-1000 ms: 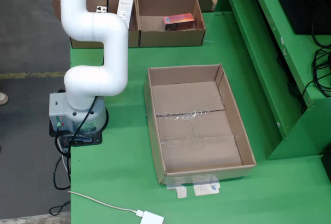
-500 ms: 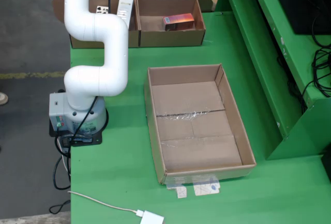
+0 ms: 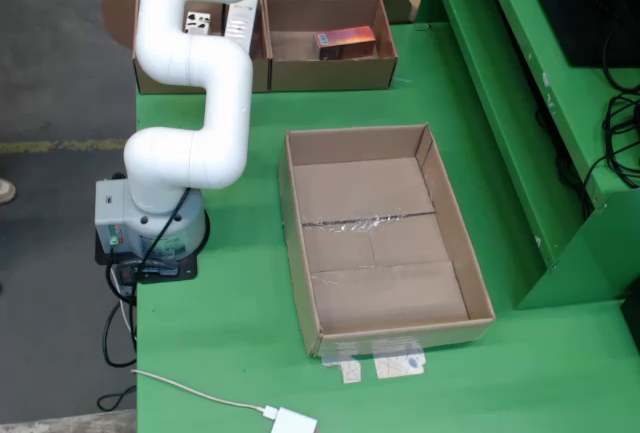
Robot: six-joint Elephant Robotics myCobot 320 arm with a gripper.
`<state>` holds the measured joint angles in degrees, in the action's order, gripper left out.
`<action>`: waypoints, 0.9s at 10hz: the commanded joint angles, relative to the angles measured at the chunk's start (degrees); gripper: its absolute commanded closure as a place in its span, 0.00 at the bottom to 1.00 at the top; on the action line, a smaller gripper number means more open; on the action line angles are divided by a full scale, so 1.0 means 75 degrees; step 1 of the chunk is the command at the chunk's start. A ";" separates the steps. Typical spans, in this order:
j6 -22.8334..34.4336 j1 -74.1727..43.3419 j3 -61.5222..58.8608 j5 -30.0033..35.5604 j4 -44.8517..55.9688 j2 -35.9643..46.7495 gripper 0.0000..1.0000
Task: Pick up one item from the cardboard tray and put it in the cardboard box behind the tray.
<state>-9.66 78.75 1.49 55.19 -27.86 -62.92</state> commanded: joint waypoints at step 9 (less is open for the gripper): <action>0.1198 -0.1461 -0.0199 -0.0079 -0.0196 -0.0781 1.00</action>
<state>-1.05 69.87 1.66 55.19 -28.47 -70.48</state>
